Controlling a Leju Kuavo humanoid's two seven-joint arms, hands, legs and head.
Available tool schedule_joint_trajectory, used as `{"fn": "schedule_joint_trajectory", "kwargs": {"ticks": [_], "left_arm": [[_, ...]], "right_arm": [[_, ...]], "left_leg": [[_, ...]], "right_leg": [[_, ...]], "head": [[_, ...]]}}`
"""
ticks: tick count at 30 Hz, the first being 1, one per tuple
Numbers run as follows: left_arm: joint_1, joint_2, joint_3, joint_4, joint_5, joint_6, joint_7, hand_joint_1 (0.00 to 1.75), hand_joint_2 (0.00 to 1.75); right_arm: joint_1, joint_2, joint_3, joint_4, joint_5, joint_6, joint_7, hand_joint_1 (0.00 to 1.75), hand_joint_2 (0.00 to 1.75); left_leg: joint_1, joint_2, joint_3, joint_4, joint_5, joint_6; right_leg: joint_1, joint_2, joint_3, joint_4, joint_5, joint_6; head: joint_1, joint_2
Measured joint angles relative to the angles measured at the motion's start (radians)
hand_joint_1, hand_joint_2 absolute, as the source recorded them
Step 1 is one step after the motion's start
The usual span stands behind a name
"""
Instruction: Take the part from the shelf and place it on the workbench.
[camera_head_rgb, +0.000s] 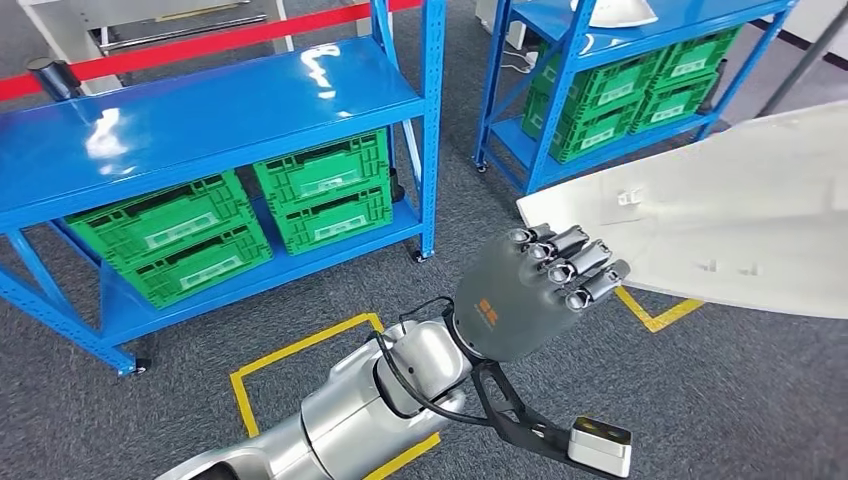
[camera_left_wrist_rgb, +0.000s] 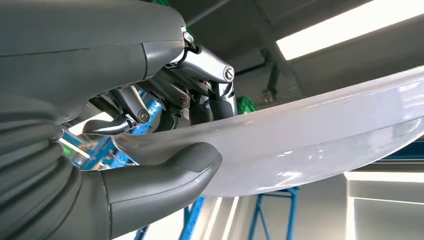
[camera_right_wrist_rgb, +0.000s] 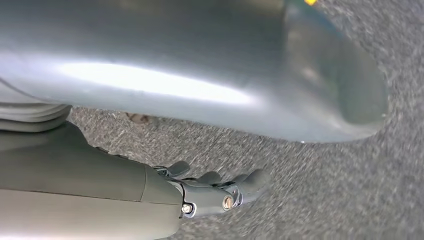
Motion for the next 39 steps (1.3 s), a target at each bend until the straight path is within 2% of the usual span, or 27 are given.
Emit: {"fn": "schedule_joint_trajectory", "kwargs": {"ticks": [1, 2, 3, 5, 6, 7, 9, 11, 13, 14, 15, 16, 17, 18, 20, 22, 24, 26, 28, 30, 31, 32, 33, 35, 36, 37, 39], "left_arm": [[0.0, -0.001, 0.0, 0.003, 0.004, 0.002, -0.002, 1.75, 1.75], [-0.001, -0.002, 0.0, 0.004, 0.009, 0.004, -0.004, 1.75, 1.75], [-0.003, -0.005, 0.0, 0.004, 0.012, 0.005, -0.006, 1.75, 1.75], [-0.007, -0.009, 0.0, 0.004, 0.018, 0.006, -0.009, 1.75, 1.75], [-0.009, -0.01, 0.0, 0.004, 0.022, 0.006, -0.009, 1.75, 1.75], [-0.011, -0.01, 0.0, 0.003, 0.026, 0.005, -0.009, 1.75, 1.75], [-0.014, -0.009, 0.0, 0.0, 0.032, 0.005, -0.009, 1.75, 1.75], [-0.017, -0.006, 0.0, -0.006, 0.034, 0.004, -0.007, 1.75, 1.75], [-0.015, 0.005, 0.0, -0.012, 0.033, 0.003, -0.002, 1.75, 1.75], [-0.012, 0.013, 0.0, -0.014, 0.033, 0.001, 0.002, 1.75, 1.75], [-0.008, 0.021, 0.0, -0.017, 0.031, -0.002, 0.007, 1.75, 1.75], [-0.005, 0.028, 0.001, -0.021, 0.027, -0.005, 0.012, 1.75, 1.75], [-0.003, 0.034, 0.002, -0.025, 0.024, -0.007, 0.018, 1.75, 1.75], [-0.002, 0.039, 0.004, -0.03, 0.021, -0.009, 0.023, 1.75, 1.75], [-0.002, 0.047, 0.008, -0.038, 0.018, -0.008, 0.027, 1.75, 1.75], [-0.001, 0.052, 0.015, -0.044, 0.021, -0.006, 0.022, 1.75, 1.75], [0.0, 0.051, 0.018, -0.049, 0.027, -0.006, 0.013, 1.75, 1.75], [0.0, 0.045, 0.019, -0.052, 0.037, -0.007, 0.004, 1.75, 1.75], [0.001, 0.042, 0.019, -0.054, 0.046, -0.011, -0.001, 1.75, 1.75], [0.002, 0.042, 0.018, -0.052, 0.051, -0.013, -0.004, 1.75, 1.75], [0.002, 0.042, 0.018, -0.052, 0.052, -0.013, -0.005, 1.75, 1.75], [0.002, 0.042, 0.018, -0.052, 0.052, -0.012, -0.006, 1.75, 1.75], [0.001, 0.042, 0.018, -0.052, 0.053, -0.011, -0.006, 1.75, 1.75], [-0.001, 0.042, 0.018, -0.053, 0.053, -0.009, -0.006, 1.75, 1.75], [-0.002, 0.042, 0.019, -0.054, 0.053, -0.009, -0.006, 1.75, 1.75], [-0.003, 0.043, 0.019, -0.054, 0.053, -0.009, -0.005, 1.75, 1.75], [-0.004, 0.043, 0.019, -0.054, 0.052, -0.008, -0.003, 1.75, 1.75]], "right_arm": [[0.001, 0.0, 0.0, 0.0, -0.002, 0.0, -0.002, 0.0, 0.0], [0.001, 0.0, 0.0, 0.0, -0.003, 0.0, -0.005, 0.0, 0.0], [0.001, -0.001, 0.0, 0.0, -0.005, 0.0, -0.009, 0.0, 0.0], [-0.002, -0.001, 0.0, 0.0, -0.003, 0.0, -0.015, 0.0, 0.0], [-0.003, -0.001, 0.0, 0.0, 0.001, 0.0, -0.016, 0.0, 0.0], [-0.003, -0.002, 0.0, 0.0, 0.006, 0.0, -0.016, 0.0, 0.0], [0.001, -0.002, 0.0, 0.0, 0.016, 0.0, -0.015, 0.0, 0.0], [0.003, -0.003, 0.001, 0.0, 0.02, 0.0, -0.015, 0.0, 0.0], [-0.001, -0.005, 0.001, 0.0, 0.019, 0.0, -0.016, 0.0, 0.0], [-0.003, -0.007, 0.002, 0.0, 0.016, 0.001, -0.015, 0.0, 0.0], [-0.003, -0.008, 0.002, 0.0, 0.013, 0.001, -0.013, 0.0, 0.0], [-0.003, -0.011, 0.002, 0.0, 0.011, 0.002, -0.01, 0.0, 0.0], [-0.002, -0.013, 0.002, 0.0, 0.01, 0.002, -0.006, 0.0, 0.0], [-0.001, -0.015, 0.002, 0.0, 0.01, 0.002, -0.002, 0.0, 0.0], [-0.002, -0.018, 0.002, 0.0, 0.009, 0.002, 0.002, 0.0, 0.0], [-0.003, -0.022, 0.002, 0.0, 0.007, 0.002, -0.002, 0.0, 0.0], [0.0, -0.027, 0.002, -0.001, 0.0, 0.002, -0.011, 0.0, 0.0], [0.002, -0.03, 0.002, -0.001, -0.009, 0.003, -0.021, 0.0, 0.0], [-0.002, -0.032, 0.001, -0.001, -0.019, 0.003, -0.028, 0.0, 0.0], [-0.005, -0.032, 0.001, -0.001, -0.033, 0.003, -0.033, 0.0, 0.0], [-0.005, -0.032, 0.0, -0.001, -0.039, 0.003, -0.033, 0.0, 0.0], [-0.004, -0.032, 0.0, -0.001, -0.045, 0.003, -0.033, 0.0, 0.0], [-0.003, -0.032, 0.0, -0.001, -0.048, 0.003, -0.032, 0.0, 0.0], [-0.004, -0.031, -0.001, -0.001, -0.05, 0.003, -0.028, 0.0, 0.0], [-0.006, -0.031, -0.001, -0.001, -0.048, 0.004, -0.026, 0.0, 0.0], [-0.006, -0.031, -0.001, -0.001, -0.046, 0.004, -0.023, 0.0, 0.0], [-0.005, -0.031, -0.001, -0.001, -0.041, 0.006, -0.018, 0.0, 0.0]], "left_leg": [[-0.003, 0.014, -0.001, 0.001, -0.001, 0.001], [-0.005, 0.028, -0.001, 0.002, -0.002, 0.002], [-0.007, 0.041, 0.0, 0.003, -0.003, 0.001], [-0.014, 0.063, 0.0, 0.007, -0.008, -0.005], [-0.017, 0.072, 0.001, 0.007, -0.009, -0.01], [-0.019, 0.08, 0.002, 0.006, -0.01, -0.014], [-0.017, 0.089, 0.005, 0.006, -0.013, -0.025], [-0.012, 0.044, -0.01, 0.047, -0.044, -0.038], [-0.005, -0.016, -0.06, 0.159, -0.107, -0.048], [-0.004, -0.028, -0.088, 0.221, -0.133, -0.051], [-0.003, -0.033, -0.108, 0.262, -0.143, -0.052], [-0.002, -0.036, -0.112, 0.269, -0.134, -0.051], [-0.001, -0.041, -0.098, 0.238, -0.107, -0.049], [0.0, -0.054, -0.069, 0.178, -0.07, -0.046], [0.003, -0.105, -0.013, 0.055, -0.02, -0.038], [0.0, -0.131, 0.005, 0.006, -0.012, -0.031], [-0.003, -0.11, 0.007, -0.001, -0.005, -0.019], [0.0, -0.084, 0.011, -0.011, 0.004, -0.006], [-0.001, -0.052, 0.011, -0.015, 0.006, 0.002], [-0.005, -0.018, 0.009, -0.014, 0.005, 0.005], [-0.006, -0.003, 0.008, -0.013, 0.003, 0.006], [-0.006, 0.012, 0.008, -0.011, 0.002, 0.005], [-0.006, 0.026, 0.008, -0.009, -0.001, 0.003], [-0.01, 0.049, 0.008, -0.002, -0.009, -0.005], [-0.013, 0.059, 0.009, 0.0, -0.012, -0.01], [-0.015, 0.067, 0.01, 0.001, -0.014, -0.015], [-0.016, 0.082, 0.014, -0.002, -0.016, -0.025]], "right_leg": [[0.002, -0.003, 0.006, -0.003, 0.009, -0.003], [0.005, -0.009, 0.034, -0.046, 0.033, -0.007], [0.009, -0.025, 0.074, -0.112, 0.06, -0.012], [0.019, -0.067, 0.137, -0.224, 0.093, -0.026], [0.023, -0.078, 0.149, -0.249, 0.096, -0.032], [0.026, -0.078, 0.147, -0.254, 0.095, -0.038], [0.022, -0.054, 0.145, -0.259, 0.101, -0.046], [0.014, -0.033, 0.144, -0.265, 0.108, -0.056], [0.011, -0.009, 0.141, -0.266, 0.112, -0.062], [0.011, 0.005, 0.139, -0.266, 0.114, -0.063], [0.011, 0.021, 0.137, -0.265, 0.115, -0.063], [0.011, 0.036, 0.136, -0.265, 0.116, -0.062], [0.011, 0.051, 0.135, -0.265, 0.118, -0.06], [0.01, 0.066, 0.135, -0.264, 0.12, -0.057], [0.011, 0.092, 0.131, -0.262, 0.123, -0.049], [0.008, 0.113, 0.123, -0.263, 0.128, -0.035], [0.002, 0.125, 0.117, -0.267, 0.135, -0.02], [0.004, 0.084, 0.098, -0.237, 0.116, -0.012], [0.008, 0.023, 0.046, -0.129, 0.056, -0.007], [0.008, 0.001, -0.008, -0.012, 0.009, -0.003], [0.008, -0.003, -0.013, 0.006, 0.009, -0.002], [0.008, -0.007, 0.003, -0.018, 0.027, -0.003], [0.009, -0.018, 0.039, -0.077, 0.056, -0.005], [0.015, -0.063, 0.113, -0.21, 0.099, -0.016], [0.018, -0.079, 0.133, -0.247, 0.107, -0.022], [0.022, -0.084, 0.138, -0.26, 0.107, -0.029], [0.02, -0.062, 0.135, -0.262, 0.112, -0.039]], "head": [[0.0, 0.0], [0.0, 0.0], [0.0, 0.0], [0.0, 0.0], [0.0, 0.0], [-0.001, 0.0], [-0.001, 0.0], [-0.003, 0.0], [-0.006, 0.0], [-0.007, 0.0], [-0.007, 0.0], [-0.007, 0.0], [-0.007, 0.0], [-0.008, 0.0], [-0.007, 0.0], [-0.007, 0.0], [-0.007, 0.0], [-0.003, 0.0], [0.001, 0.0], [0.002, 0.0], [0.002, 0.0], [0.002, 0.0], [0.002, 0.0], [0.002, 0.0], [0.001, 0.0], [0.0, 0.0], [-0.001, 0.0]]}}
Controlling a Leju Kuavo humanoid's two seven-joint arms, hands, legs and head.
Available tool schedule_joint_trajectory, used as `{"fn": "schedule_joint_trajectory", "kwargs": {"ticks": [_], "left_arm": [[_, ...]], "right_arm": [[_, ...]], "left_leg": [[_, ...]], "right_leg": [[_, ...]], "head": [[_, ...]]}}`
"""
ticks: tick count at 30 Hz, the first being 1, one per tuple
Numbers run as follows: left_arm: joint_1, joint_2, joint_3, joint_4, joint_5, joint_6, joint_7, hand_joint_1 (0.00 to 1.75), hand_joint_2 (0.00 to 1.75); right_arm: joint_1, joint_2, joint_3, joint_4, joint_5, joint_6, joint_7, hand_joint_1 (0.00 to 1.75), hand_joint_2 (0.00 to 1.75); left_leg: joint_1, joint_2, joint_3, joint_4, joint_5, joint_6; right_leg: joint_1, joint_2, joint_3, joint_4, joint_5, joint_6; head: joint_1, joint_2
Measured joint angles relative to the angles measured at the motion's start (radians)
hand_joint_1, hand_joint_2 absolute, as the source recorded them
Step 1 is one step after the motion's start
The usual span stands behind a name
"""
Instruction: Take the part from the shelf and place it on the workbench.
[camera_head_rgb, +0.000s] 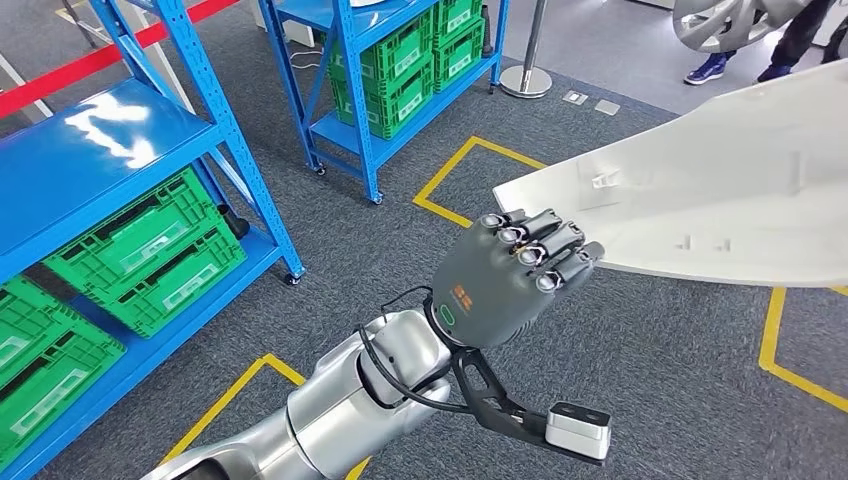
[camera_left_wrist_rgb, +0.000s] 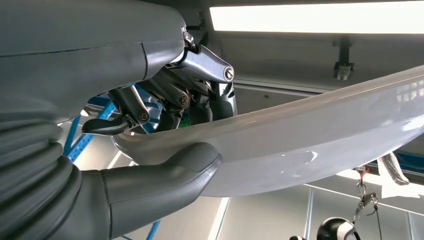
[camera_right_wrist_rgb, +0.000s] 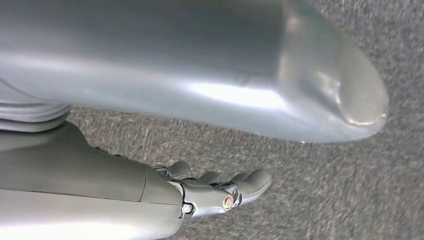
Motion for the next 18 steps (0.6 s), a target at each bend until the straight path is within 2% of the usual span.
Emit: {"fn": "schedule_joint_trajectory", "kwargs": {"ticks": [1, 2, 4, 5, 6, 7, 8, 9, 11, 12, 13, 15, 16, 17, 18], "left_arm": [[-0.001, 0.0, 0.0, 0.0, 0.0, 0.001, 0.001, 1.75, 1.75], [-0.002, 0.0, 0.0, -0.001, 0.0, 0.002, 0.002, 1.75, 1.75], [-0.003, 0.003, 0.0, -0.001, -0.001, 0.005, 0.002, 1.75, 1.75], [-0.002, 0.006, 0.0, 0.0, -0.001, 0.006, 0.002, 1.75, 1.75], [0.0, 0.01, 0.0, 0.002, -0.001, 0.006, 0.002, 1.75, 1.75], [0.001, 0.013, 0.0, 0.003, -0.001, 0.007, 0.002, 1.75, 1.75], [0.002, 0.015, 0.0, 0.004, -0.001, 0.007, 0.003, 1.75, 1.75], [0.002, 0.015, 0.0, 0.005, -0.001, 0.007, 0.003, 1.75, 1.75], [0.001, 0.016, 0.0, 0.005, -0.001, 0.008, 0.003, 1.75, 1.75], [0.001, 0.016, 0.0, 0.005, -0.001, 0.009, 0.003, 1.75, 1.75], [0.0, 0.016, 0.0, 0.005, -0.001, 0.009, 0.003, 1.75, 1.75], [-0.001, 0.014, 0.0, 0.005, -0.001, 0.011, 0.003, 1.75, 1.75], [-0.002, 0.011, 0.0, 0.004, -0.002, 0.012, 0.004, 1.75, 1.75], [-0.003, 0.008, 0.0, 0.004, -0.002, 0.012, 0.004, 1.75, 1.75], [-0.005, 0.006, 0.0, 0.003, -0.003, 0.012, 0.006, 1.75, 1.75]], "right_arm": [[0.001, 0.0, 0.0, 0.0, 0.002, 0.001, 0.002, 0.0, 0.0], [0.001, 0.0, 0.0, 0.0, 0.002, 0.001, 0.002, 0.0, 0.0], [-0.001, 0.0, 0.0, 0.0, 0.003, 0.001, 0.003, 0.0, 0.0], [-0.003, 0.0, 0.0, 0.0, 0.004, 0.001, 0.004, 0.0, 0.0], [-0.004, 0.0, 0.0, 0.0, 0.005, 0.001, 0.004, 0.0, 0.0], [-0.003, 0.0, 0.0, 0.0, 0.006, 0.001, 0.005, 0.0, 0.0], [-0.002, 0.0, 0.0, 0.0, 0.007, 0.001, 0.005, 0.0, 0.0], [-0.001, 0.0, 0.0, 0.0, 0.008, 0.001, 0.005, 0.0, 0.0], [-0.002, 0.0, 0.0, 0.0, 0.009, 0.001, 0.005, 0.0, 0.0], [-0.003, 0.0, 0.0, 0.0, 0.009, 0.001, 0.005, 0.0, 0.0], [-0.004, 0.0, 0.0, 0.0, 0.009, 0.001, 0.006, 0.0, 0.0], [-0.003, 0.0, 0.0, 0.0, 0.01, 0.001, 0.01, 0.0, 0.0], [-0.001, 0.0, 0.0, 0.0, 0.012, 0.001, 0.014, 0.0, 0.0], [0.0, 0.0, 0.0, 0.0, 0.014, 0.001, 0.018, 0.0, 0.0], [0.0, 0.0, 0.001, 0.0, 0.017, 0.001, 0.023, 0.0, 0.0]], "left_leg": [[0.001, -0.01, -0.001, 0.005, -0.006, -0.007], [0.003, -0.032, -0.007, 0.023, -0.02, -0.013], [0.01, -0.093, -0.047, 0.118, -0.075, -0.023], [0.012, -0.109, -0.078, 0.185, -0.107, -0.025], [0.013, -0.117, -0.106, 0.242, -0.127, -0.027], [0.014, -0.119, -0.122, 0.272, -0.129, -0.027], [0.015, -0.121, -0.12, 0.264, -0.112, -0.027], [0.016, -0.127, -0.099, 0.219, -0.079, -0.025], [0.021, -0.168, -0.038, 0.084, -0.015, -0.02], [0.022, -0.188, -0.017, 0.036, 0.001, -0.017], [0.021, -0.201, -0.007, 0.01, 0.006, -0.014], [0.018, -0.19, -0.006, 0.003, 0.008, -0.003], [0.017, -0.178, -0.005, -0.001, 0.012, 0.004], [0.019, -0.165, -0.002, -0.006, 0.017, 0.012], [0.021, -0.151, -0.001, -0.011, 0.021, 0.018]], "right_leg": [[-0.003, 0.011, -0.001, -0.003, 0.003, -0.005], [-0.007, 0.021, -0.001, -0.005, 0.006, -0.01], [-0.011, 0.044, -0.002, -0.008, 0.01, -0.018], [-0.011, 0.057, -0.004, -0.007, 0.011, -0.02], [-0.011, 0.071, -0.005, -0.007, 0.011, -0.02], [-0.012, 0.086, -0.006, -0.007, 0.012, -0.02], [-0.012, 0.101, -0.007, -0.006, 0.013, -0.019], [-0.012, 0.115, -0.007, -0.005, 0.014, -0.017], [-0.013, 0.143, -0.009, -0.003, 0.017, -0.01], [-0.013, 0.156, -0.013, -0.002, 0.02, -0.004], [-0.015, 0.166, -0.017, -0.003, 0.023, 0.003], [-0.019, 0.186, -0.023, -0.009, 0.031, 0.019], [-0.02, 0.182, -0.026, -0.008, 0.032, 0.025], [-0.019, 0.162, -0.033, 0.005, 0.024, 0.029], [-0.017, 0.134, -0.049, 0.037, 0.004, 0.032]], "head": [[0.0, 0.0], [-0.001, 0.0], [-0.004, 0.0], [-0.005, 0.0], [-0.005, 0.0], [-0.006, 0.0], [-0.006, 0.0], [-0.006, 0.0], [-0.006, 0.0], [-0.005, 0.0], [-0.006, 0.0], [-0.006, 0.0], [-0.006, 0.0], [-0.003, 0.0], [-0.001, 0.0]]}}
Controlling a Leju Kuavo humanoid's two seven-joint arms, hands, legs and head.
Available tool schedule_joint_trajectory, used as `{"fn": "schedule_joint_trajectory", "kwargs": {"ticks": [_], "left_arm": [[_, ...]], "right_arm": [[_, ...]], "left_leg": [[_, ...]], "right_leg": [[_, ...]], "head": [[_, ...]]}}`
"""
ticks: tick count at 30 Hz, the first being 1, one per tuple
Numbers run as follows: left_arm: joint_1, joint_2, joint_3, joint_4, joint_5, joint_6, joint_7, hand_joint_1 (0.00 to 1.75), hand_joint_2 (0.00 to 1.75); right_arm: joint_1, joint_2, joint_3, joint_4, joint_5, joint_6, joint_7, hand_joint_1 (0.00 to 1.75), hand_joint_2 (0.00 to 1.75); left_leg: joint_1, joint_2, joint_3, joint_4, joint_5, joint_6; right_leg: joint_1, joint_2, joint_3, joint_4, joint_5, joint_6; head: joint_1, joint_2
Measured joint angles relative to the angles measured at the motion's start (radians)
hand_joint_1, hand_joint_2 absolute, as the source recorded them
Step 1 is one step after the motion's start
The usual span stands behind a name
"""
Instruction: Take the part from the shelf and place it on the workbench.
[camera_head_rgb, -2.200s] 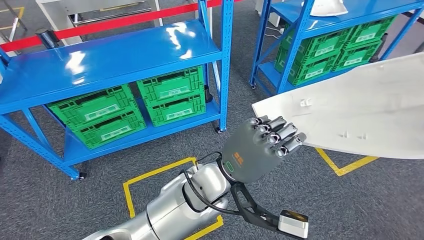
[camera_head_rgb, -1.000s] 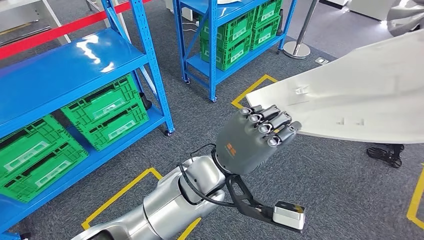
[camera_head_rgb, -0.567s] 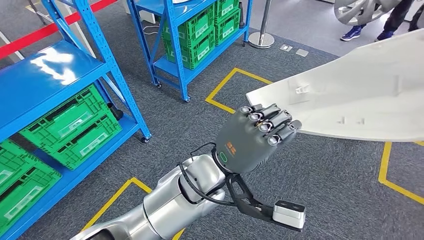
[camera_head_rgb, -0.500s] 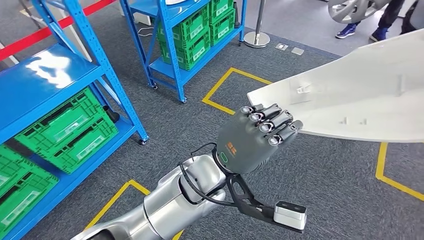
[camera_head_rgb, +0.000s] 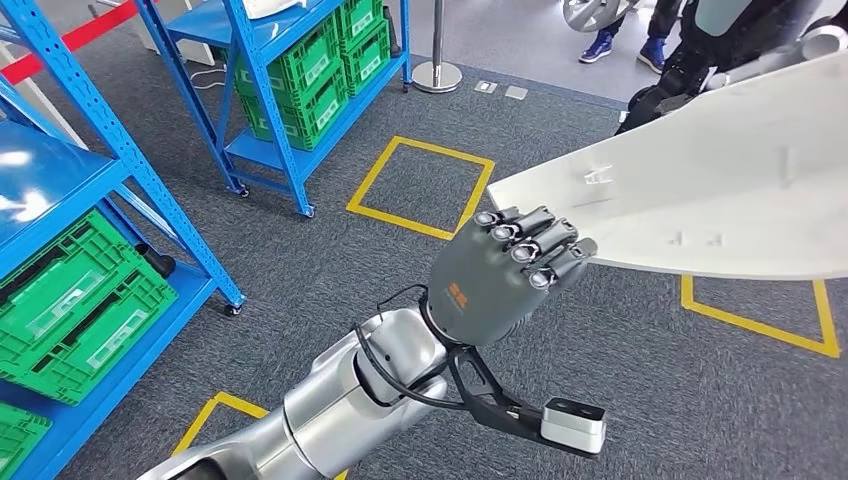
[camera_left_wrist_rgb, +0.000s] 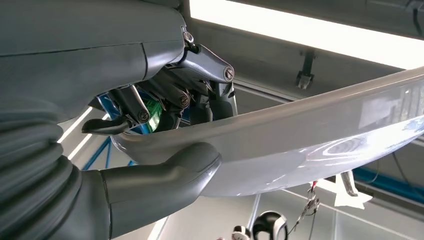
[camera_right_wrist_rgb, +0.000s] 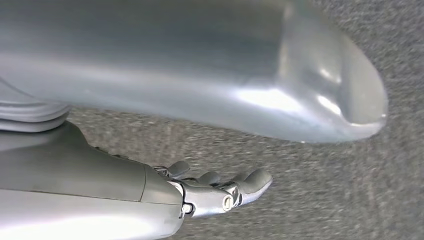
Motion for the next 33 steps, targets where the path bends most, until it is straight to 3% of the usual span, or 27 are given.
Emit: {"fn": "schedule_joint_trajectory", "kwargs": {"ticks": [2, 3, 4, 5, 6, 9, 11, 13, 15, 17, 19, 20, 22, 24, 26, 28, 29, 31, 32, 33], "left_arm": [[-0.002, 0.0, 0.0, 0.0, -0.006, 0.0, 0.005, 1.75, 1.75], [-0.001, 0.002, 0.0, 0.001, -0.011, 0.0, 0.008, 1.75, 1.75], [0.0, 0.003, 0.0, 0.002, -0.016, 0.0, 0.011, 1.75, 1.75], [0.002, 0.004, 0.0, 0.003, -0.018, 0.001, 0.013, 1.75, 1.75], [0.004, 0.005, 0.0, 0.002, -0.02, 0.001, 0.015, 1.75, 1.75], [0.008, 0.005, 0.001, -0.01, -0.023, 0.003, 0.016, 1.75, 1.75], [0.012, 0.006, 0.002, -0.018, -0.026, 0.006, 0.017, 1.75, 1.75], [0.015, 0.006, 0.002, -0.023, -0.03, 0.008, 0.019, 1.75, 1.75], [0.016, 0.006, 0.003, -0.028, -0.033, 0.008, 0.019, 1.75, 1.75], [0.02, 0.01, 0.004, -0.029, -0.029, 0.007, 0.015, 1.75, 1.75], [0.03, 0.014, 0.005, -0.029, -0.018, 0.0, 0.008, 1.75, 1.75], [0.033, 0.015, 0.005, -0.029, -0.012, -0.006, 0.005, 1.75, 1.75], [0.035, 0.013, 0.005, -0.029, -0.004, -0.017, -0.001, 1.75, 1.75], [0.035, 0.009, 0.004, -0.029, 0.003, -0.022, -0.008, 1.75, 1.75], [0.035, 0.003, 0.003, -0.03, 0.009, -0.025, -0.015, 1.75, 1.75], [0.035, -0.005, 0.002, -0.03, 0.013, -0.029, -0.019, 1.75, 1.75], [0.035, -0.011, 0.002, -0.03, 0.015, -0.033, -0.021, 1.75, 1.75], [0.034, -0.018, 0.0, -0.031, 0.021, -0.04, -0.025, 1.75, 1.75], [0.035, -0.019, -0.001, -0.03, 0.024, -0.043, -0.026, 1.75, 1.75], [0.038, -0.018, -0.001, -0.029, 0.026, -0.044, -0.027, 1.75, 1.75]], "right_arm": [[-0.004, 0.0, 0.002, 0.0, 0.005, 0.0, 0.004, 0.0, 0.0], [-0.005, 0.0, 0.002, 0.0, 0.008, 0.0, 0.005, 0.0, 0.0], [-0.005, 0.0, 0.003, 0.0, 0.009, 0.0, 0.005, 0.0, 0.0], [-0.005, 0.0, 0.003, 0.0, 0.009, 0.0, 0.006, 0.0, 0.0], [-0.004, 0.0, 0.003, 0.0, 0.009, 0.0, 0.006, 0.0, 0.0], [-0.007, 0.0, 0.004, 0.0, 0.008, 0.0, 0.005, 0.0, 0.0], [-0.009, 0.0, 0.006, 0.0, 0.01, 0.0, 0.005, 0.0, 0.0], [-0.007, 0.0, 0.008, 0.0, 0.012, 0.001, 0.008, 0.0, 0.0], [-0.006, 0.0, 0.01, 0.0, 0.01, 0.0, 0.012, 0.0, 0.0], [-0.008, 0.0, 0.01, 0.0, 0.005, 0.0, 0.011, 0.0, 0.0], [-0.01, 0.0, 0.01, 0.0, 0.0, 0.0, 0.004, 0.0, 0.0], [-0.009, 0.0, 0.01, 0.0, -0.002, 0.0, 0.001, 0.0, 0.0], [-0.008, 0.0, 0.01, 0.0, -0.005, 0.0, -0.003, 0.0, 0.0], [-0.01, 0.003, 0.01, 0.0, -0.009, 0.0, -0.004, 0.0, 0.0], [-0.011, 0.006, 0.01, 0.0, -0.013, 0.0, -0.005, 0.0, 0.0], [-0.009, 0.007, 0.01, 0.0, -0.02, 0.0, -0.004, 0.0, 0.0], [-0.007, 0.007, 0.01, 0.0, -0.023, 0.001, -0.002, 0.0, 0.0], [-0.007, 0.009, 0.01, 0.0, -0.026, 0.001, 0.002, 0.0, 0.0], [-0.008, 0.01, 0.01, 0.0, -0.027, 0.001, 0.004, 0.0, 0.0], [-0.008, 0.012, 0.01, 0.0, -0.028, 0.001, 0.007, 0.0, 0.0]], "left_leg": [[-0.002, 0.029, -0.001, -0.003, 0.003, 0.007], [-0.004, 0.044, -0.003, -0.002, 0.002, 0.008], [-0.005, 0.059, -0.005, -0.001, 0.002, 0.008], [-0.006, 0.073, -0.006, 0.0, 0.001, 0.008], [-0.006, 0.087, -0.007, 0.001, -0.001, 0.007], [-0.012, 0.12, -0.007, 0.011, -0.011, -0.006], [-0.018, 0.138, -0.004, 0.013, -0.017, -0.016], [-0.016, 0.149, 0.002, 0.012, -0.022, -0.027], [-0.012, 0.11, -0.009, 0.046, -0.05, -0.04], [-0.008, 0.052, -0.058, 0.158, -0.111, -0.047], [-0.007, 0.032, -0.111, 0.266, -0.149, -0.049], [-0.007, 0.03, -0.119, 0.276, -0.14, -0.049], [-0.005, 0.015, -0.081, 0.189, -0.075, -0.043], [-0.003, -0.034, -0.029, 0.068, -0.023, -0.035], [-0.005, -0.062, -0.012, 0.021, -0.015, -0.028], [-0.007, -0.043, -0.009, 0.013, -0.008, -0.018], [-0.007, -0.031, -0.005, 0.006, -0.004, -0.01], [-0.003, -0.002, 0.001, -0.006, 0.004, 0.002], [-0.005, 0.013, 0.002, -0.007, 0.004, 0.005], [-0.007, 0.03, 0.001, -0.007, 0.003, 0.008]], "right_leg": [[0.003, -0.057, -0.056, 0.12, -0.064, 0.004], [0.003, -0.068, -0.085, 0.182, -0.091, 0.005], [0.003, -0.073, -0.1, 0.221, -0.102, 0.007], [0.003, -0.077, -0.096, 0.223, -0.096, 0.007], [0.003, -0.083, -0.071, 0.184, -0.074, 0.006], [0.009, -0.142, 0.039, 0.001, -0.011, -0.006], [0.015, -0.153, 0.053, -0.031, -0.009, -0.02], [0.012, -0.129, 0.05, -0.034, -0.005, -0.031], [0.007, -0.108, 0.051, -0.039, 0.0, -0.042], [0.005, -0.084, 0.049, -0.04, 0.003, -0.05], [0.006, -0.055, 0.046, -0.039, 0.004, -0.052], [0.007, -0.04, 0.045, -0.038, 0.004, -0.052], [0.007, -0.011, 0.045, -0.035, 0.004, -0.051], [0.006, 0.015, 0.041, -0.032, 0.006, -0.044], [0.002, 0.036, 0.033, -0.033, 0.012, -0.029], [-0.004, 0.051, 0.028, -0.037, 0.018, -0.014], [-0.003, 0.039, 0.024, -0.032, 0.015, -0.01], [0.001, -0.017, -0.004, 0.026, -0.02, -0.005], [0.004, -0.047, -0.031, 0.082, -0.049, -0.004], [0.004, -0.062, -0.062, 0.144, -0.078, -0.002]], "head": [[0.005, 0.0], [0.005, 0.0], [0.005, 0.0], [0.005, 0.0], [0.005, 0.0], [0.004, 0.0], [0.002, 0.0], [0.0, 0.0], [-0.002, 0.0], [-0.005, 0.0], [-0.006, 0.0], [-0.007, 0.0], [-0.007, 0.0], [-0.007, 0.0], [-0.006, 0.0], [-0.006, 0.0], [-0.005, 0.0], [-0.001, 0.0], [0.001, 0.0], [0.002, 0.0]]}}
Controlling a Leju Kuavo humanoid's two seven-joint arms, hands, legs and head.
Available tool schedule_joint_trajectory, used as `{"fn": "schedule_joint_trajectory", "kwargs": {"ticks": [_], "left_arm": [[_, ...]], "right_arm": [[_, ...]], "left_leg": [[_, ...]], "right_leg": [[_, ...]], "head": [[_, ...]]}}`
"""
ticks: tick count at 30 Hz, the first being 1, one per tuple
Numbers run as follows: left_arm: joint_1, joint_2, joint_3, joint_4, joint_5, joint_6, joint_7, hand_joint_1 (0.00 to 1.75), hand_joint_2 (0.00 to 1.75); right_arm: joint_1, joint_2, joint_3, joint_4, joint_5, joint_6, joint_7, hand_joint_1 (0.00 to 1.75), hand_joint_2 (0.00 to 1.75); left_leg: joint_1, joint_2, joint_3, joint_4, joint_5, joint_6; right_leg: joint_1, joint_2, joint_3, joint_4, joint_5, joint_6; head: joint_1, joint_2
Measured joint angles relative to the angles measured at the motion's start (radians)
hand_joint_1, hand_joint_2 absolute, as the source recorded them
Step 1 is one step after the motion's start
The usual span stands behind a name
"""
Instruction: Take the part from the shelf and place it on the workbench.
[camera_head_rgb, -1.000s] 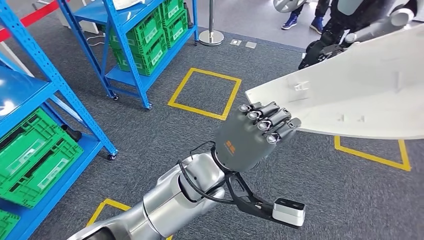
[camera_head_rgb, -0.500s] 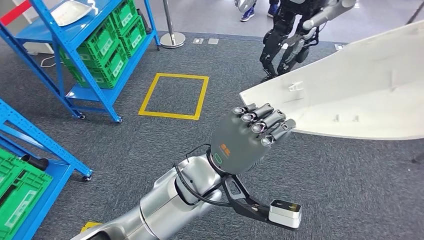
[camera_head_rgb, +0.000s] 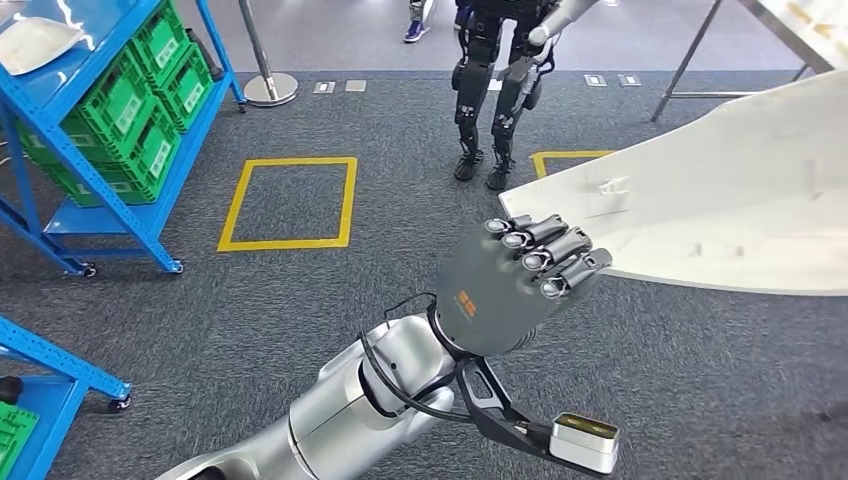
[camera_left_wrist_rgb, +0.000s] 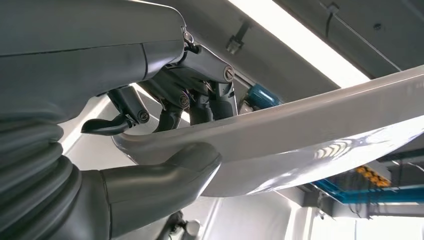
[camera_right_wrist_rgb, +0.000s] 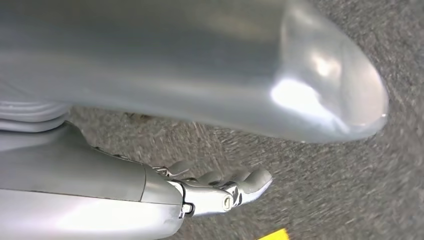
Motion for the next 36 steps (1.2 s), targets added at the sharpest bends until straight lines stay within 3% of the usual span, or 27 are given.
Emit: {"fn": "schedule_joint_trajectory", "kwargs": {"ticks": [2, 3, 4, 6, 8, 10, 11, 13, 15, 17, 18, 19, 21, 23, 24, 26, 28, 30, 32, 33, 34, 36], "left_arm": [[0.008, 0.002, -0.001, 0.002, 0.004, 0.001, -0.001, 1.75, 1.75], [0.011, 0.002, -0.002, 0.003, 0.005, 0.004, -0.001, 1.75, 1.75], [0.012, 0.002, -0.002, 0.003, 0.005, 0.007, -0.001, 1.75, 1.75], [0.011, 0.002, -0.003, 0.003, 0.006, 0.012, 0.002, 1.75, 1.75], [0.011, 0.003, -0.004, 0.003, 0.006, 0.017, 0.006, 1.75, 1.75], [0.011, 0.002, -0.005, 0.003, 0.006, 0.019, 0.008, 1.75, 1.75], [0.011, 0.002, -0.006, 0.002, 0.006, 0.02, 0.01, 1.75, 1.75], [0.011, 0.002, -0.006, 0.001, 0.006, 0.021, 0.012, 1.75, 1.75], [0.012, 0.008, -0.006, 0.001, 0.006, 0.022, 0.015, 1.75, 1.75], [0.014, 0.016, -0.007, 0.003, 0.006, 0.022, 0.016, 1.75, 1.75], [0.015, 0.019, -0.007, 0.005, 0.006, 0.022, 0.016, 1.75, 1.75], [0.015, 0.02, -0.007, 0.005, 0.006, 0.022, 0.016, 1.75, 1.75], [0.014, 0.021, -0.007, 0.006, 0.008, 0.022, 0.015, 1.75, 1.75], [0.013, 0.021, -0.008, 0.006, 0.014, 0.025, 0.011, 1.75, 1.75], [0.012, 0.02, -0.008, 0.006, 0.016, 0.027, 0.008, 1.75, 1.75], [0.011, 0.016, -0.009, 0.006, 0.022, 0.029, 0.003, 1.75, 1.75], [0.007, 0.008, -0.012, 0.006, 0.031, 0.031, -0.002, 1.75, 1.75], [0.005, 0.004, -0.016, 0.009, 0.041, 0.031, -0.007, 1.75, 1.75], [0.006, 0.004, -0.017, 0.013, 0.049, 0.031, -0.011, 1.75, 1.75], [0.007, 0.004, -0.017, 0.015, 0.053, 0.031, -0.012, 1.75, 1.75], [0.007, 0.004, -0.017, 0.016, 0.056, 0.031, -0.013, 1.75, 1.75], [0.006, 0.004, -0.017, 0.017, 0.06, 0.031, -0.014, 1.75, 1.75]], "right_arm": [[0.002, 0.001, 0.0, 0.0, -0.001, 0.0, 0.008, 0.0, 0.0], [0.004, 0.002, 0.0, 0.0, -0.001, 0.0, 0.011, 0.0, 0.0], [0.006, 0.002, 0.0, 0.0, -0.001, 0.0, 0.013, 0.0, 0.0], [0.004, 0.002, 0.0, 0.0, -0.001, 0.0, 0.014, 0.0, 0.0], [0.002, 0.004, 0.0, 0.0, 0.0, 0.0, 0.015, 0.0, 0.0], [0.003, 0.004, 0.0, 0.0, 0.001, 0.001, 0.015, 0.0, 0.0], [0.005, 0.004, 0.0, 0.0, 0.002, 0.001, 0.016, 0.0, 0.0], [0.006, 0.004, 0.0, 0.0, 0.002, 0.001, 0.017, 0.0, 0.0], [0.004, 0.004, 0.0, 0.0, 0.001, 0.001, 0.015, 0.0, 0.0], [0.002, 0.004, 0.0, 0.0, -0.001, 0.001, 0.01, 0.0, 0.0], [0.003, 0.003, 0.0, 0.0, -0.002, 0.001, 0.006, 0.0, 0.0], [0.003, 0.003, 0.0, 0.0, -0.003, 0.001, 0.001, 0.0, 0.0], [0.002, 0.003, 0.0, 0.0, -0.004, 0.001, -0.009, 0.0, 0.0], [0.0, 0.003, 0.0, 0.0, -0.008, 0.001, -0.019, 0.0, 0.0], [0.0, 0.003, 0.0, 0.0, -0.011, 0.001, -0.023, 0.0, 0.0], [0.003, 0.003, 0.0, 0.0, -0.021, 0.001, -0.028, 0.0, 0.0], [0.004, 0.003, -0.001, 0.0, -0.039, 0.001, -0.03, 0.0, 0.0], [0.001, 0.003, -0.003, 0.0, -0.052, 0.001, -0.03, 0.0, 0.0], [0.001, 0.003, -0.003, 0.0, -0.053, 0.001, -0.029, 0.0, 0.0], [0.002, 0.003, -0.003, 0.0, -0.052, 0.001, -0.028, 0.0, 0.0], [0.004, 0.002, -0.003, 0.0, -0.051, 0.001, -0.027, 0.0, 0.0], [0.004, 0.0, -0.003, 0.0, -0.048, 0.001, -0.025, 0.0, 0.0]], "left_leg": [[-0.002, 0.032, -0.002, 0.002, -0.003, 0.001], [-0.002, 0.047, -0.002, 0.004, -0.005, 0.0], [-0.001, 0.061, -0.002, 0.008, -0.009, -0.003], [-0.004, 0.083, -0.003, 0.018, -0.019, -0.012], [-0.009, 0.1, -0.001, 0.023, -0.027, -0.024], [-0.009, 0.117, 0.006, 0.019, -0.03, -0.035], [-0.008, 0.114, 0.008, 0.02, -0.034, -0.041], [-0.004, 0.073, -0.008, 0.065, -0.068, -0.052], [-0.001, 0.021, -0.063, 0.184, -0.13, -0.056], [-0.001, 0.004, -0.113, 0.282, -0.159, -0.053], [-0.001, 0.0, -0.116, 0.282, -0.144, -0.05], [-0.001, -0.007, -0.101, 0.244, -0.112, -0.045], [0.0, -0.053, -0.047, 0.115, -0.042, -0.035], [-0.001, -0.096, -0.016, 0.037, -0.016, -0.03], [-0.003, -0.1, -0.015, 0.029, -0.017, -0.026], [-0.005, -0.075, -0.011, 0.02, -0.011, -0.016], [-0.002, -0.046, -0.005, 0.008, -0.002, -0.004], [-0.005, -0.014, -0.004, 0.004, 0.0, 0.004], [-0.008, 0.019, -0.006, 0.006, -0.003, 0.007], [-0.009, 0.035, -0.007, 0.008, -0.004, 0.008], [-0.009, 0.048, -0.008, 0.01, -0.006, 0.007], [-0.011, 0.071, -0.008, 0.015, -0.012, 0.001]], "right_leg": [[-0.002, -0.011, -0.032, 0.07, -0.018, 0.003], [-0.003, -0.016, -0.02, 0.054, -0.003, 0.005], [-0.003, -0.026, 0.01, 0.003, 0.024, 0.005], [0.0, -0.066, 0.078, -0.12, 0.066, 0.0], [0.005, -0.086, 0.104, -0.171, 0.074, -0.013], [0.008, -0.066, 0.102, -0.17, 0.076, -0.026], [0.007, -0.056, 0.102, -0.172, 0.078, -0.031], [0.002, -0.036, 0.102, -0.176, 0.083, -0.041], [0.002, -0.012, 0.101, -0.177, 0.085, -0.047], [0.004, 0.015, 0.099, -0.177, 0.085, -0.048], [0.005, 0.03, 0.098, -0.176, 0.086, -0.048], [0.005, 0.044, 0.099, -0.175, 0.086, -0.048], [0.004, 0.072, 0.097, -0.174, 0.088, -0.043], [0.0, 0.097, 0.089, -0.173, 0.093, -0.031], [-0.003, 0.109, 0.085, -0.175, 0.097, -0.023], [-0.008, 0.12, 0.08, -0.179, 0.103, -0.008], [-0.003, 0.075, 0.06, -0.142, 0.08, -0.002], [0.003, 0.014, 0.008, -0.03, 0.019, 0.001], [0.004, -0.008, -0.038, 0.073, -0.02, 0.004], [0.004, -0.012, -0.037, 0.079, -0.016, 0.004], [0.004, -0.018, -0.015, 0.045, 0.005, 0.004], [0.007, -0.05, 0.064, -0.084, 0.053, -0.001]], "head": [[0.0, 0.0], [0.0, 0.0], [0.0, 0.0], [0.0, 0.0], [-0.002, 0.0], [-0.004, 0.0], [-0.004, 0.0], [-0.006, 0.0], [-0.008, 0.0], [-0.009, 0.0], [-0.009, 0.0], [-0.009, 0.0], [-0.009, 0.0], [-0.009, 0.0], [-0.009, 0.0], [-0.009, 0.0], [-0.005, 0.0], [-0.002, 0.0], [-0.001, 0.0], [-0.001, 0.0], [-0.001, 0.0], [-0.001, 0.0]]}}
